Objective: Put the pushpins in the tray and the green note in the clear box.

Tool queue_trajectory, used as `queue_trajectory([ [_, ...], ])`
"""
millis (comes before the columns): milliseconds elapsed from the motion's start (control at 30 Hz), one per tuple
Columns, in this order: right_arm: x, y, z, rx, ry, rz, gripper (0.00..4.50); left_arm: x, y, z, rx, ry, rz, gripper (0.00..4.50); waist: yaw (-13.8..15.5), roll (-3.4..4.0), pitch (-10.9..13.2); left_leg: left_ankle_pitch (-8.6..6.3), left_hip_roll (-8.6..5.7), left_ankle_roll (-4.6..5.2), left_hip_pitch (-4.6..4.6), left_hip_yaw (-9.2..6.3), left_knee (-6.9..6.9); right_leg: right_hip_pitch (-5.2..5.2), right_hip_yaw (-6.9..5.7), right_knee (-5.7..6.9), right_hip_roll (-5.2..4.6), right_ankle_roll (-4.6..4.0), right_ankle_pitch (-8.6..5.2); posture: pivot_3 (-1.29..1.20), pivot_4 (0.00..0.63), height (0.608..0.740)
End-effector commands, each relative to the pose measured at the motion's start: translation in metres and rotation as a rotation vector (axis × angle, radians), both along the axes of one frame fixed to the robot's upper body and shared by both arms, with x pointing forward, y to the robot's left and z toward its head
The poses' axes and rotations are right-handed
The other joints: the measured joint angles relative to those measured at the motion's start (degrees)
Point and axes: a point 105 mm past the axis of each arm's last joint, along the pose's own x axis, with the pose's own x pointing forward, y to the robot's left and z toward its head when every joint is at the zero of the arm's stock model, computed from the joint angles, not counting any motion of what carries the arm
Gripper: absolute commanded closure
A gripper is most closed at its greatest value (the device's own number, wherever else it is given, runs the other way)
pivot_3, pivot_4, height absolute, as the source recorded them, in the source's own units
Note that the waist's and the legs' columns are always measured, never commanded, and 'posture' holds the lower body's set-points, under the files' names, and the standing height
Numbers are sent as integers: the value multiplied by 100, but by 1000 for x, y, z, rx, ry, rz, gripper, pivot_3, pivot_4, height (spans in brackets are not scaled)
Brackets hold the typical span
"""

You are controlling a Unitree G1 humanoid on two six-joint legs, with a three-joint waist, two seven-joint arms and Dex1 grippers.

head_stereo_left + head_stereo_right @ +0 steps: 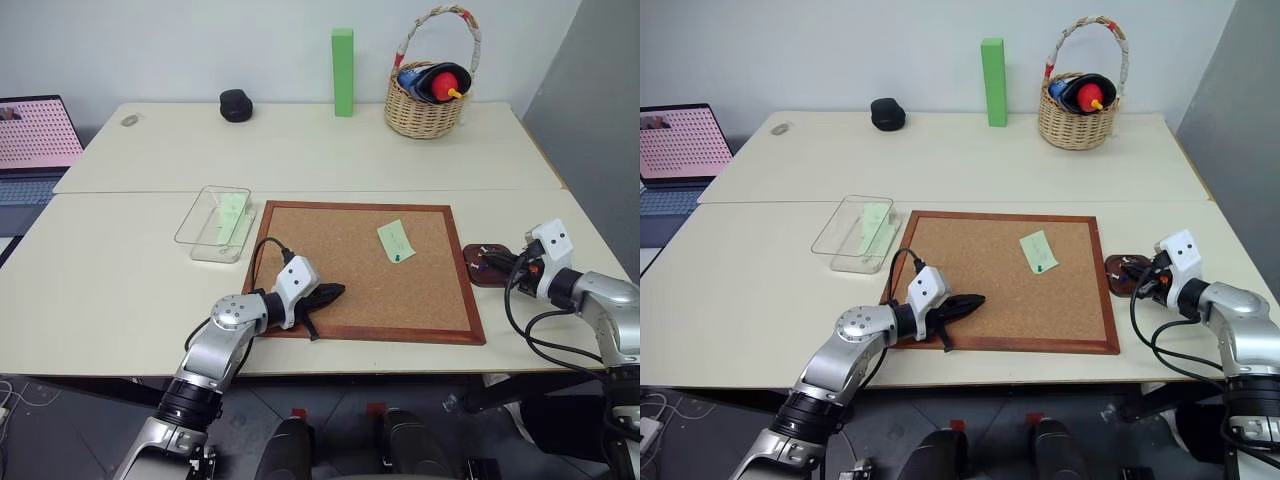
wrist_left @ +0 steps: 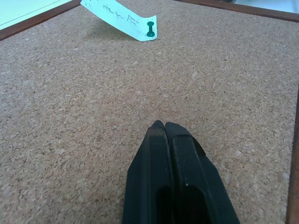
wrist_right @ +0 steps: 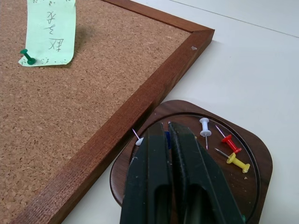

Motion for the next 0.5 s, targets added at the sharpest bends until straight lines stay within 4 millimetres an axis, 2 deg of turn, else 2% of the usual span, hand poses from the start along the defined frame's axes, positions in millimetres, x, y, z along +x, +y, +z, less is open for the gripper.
queue_trajectory([
  [33, 3, -7, 9, -55, -43, -9, 3377, -6, 2, -24, 56, 72, 5, 4500, 1, 0, 0, 0, 0, 0, 0, 0, 0, 0, 0, -1, 0, 0, 0, 0, 150, 740],
  [167, 5, -9, 10, -75, -56, -15, 2530, -6, 3, -24, 56, 72, 9, 4500, 3, 0, 0, 0, 0, 0, -1, -1, 0, 0, -1, 0, -1, 1, 0, 0, 150, 740],
  [200, 6, -10, 12, -80, -68, -18, 2438, -6, 3, -24, 56, 71, 9, 4500, 3, 0, 0, 0, 0, 0, -1, -1, 0, 0, -1, 0, -1, 1, 0, 0, 150, 740],
  [300, 7, -5, 24, -34, -114, 4, 1748, -6, 3, -24, 55, 71, 10, 4500, 2, 0, 0, 0, 0, 0, -1, 0, 0, 0, 0, -1, -1, 0, 0, 0, 150, 740],
  [433, 7, 14, 41, 52, -168, 64, 1657, -6, 2, -24, 55, 71, 6, 4500, 2, 0, 0, 0, 0, 0, -1, 0, 0, 0, 0, 0, -1, 1, 0, 0, 150, 740],
  [500, 9, 33, 42, 85, -186, 114, 1657, -5, 2, -24, 55, 70, 3, 4500, 0, 0, 0, 0, 0, 0, 0, -1, 0, 0, 0, 0, 0, 1, 0, 0, 150, 740],
])
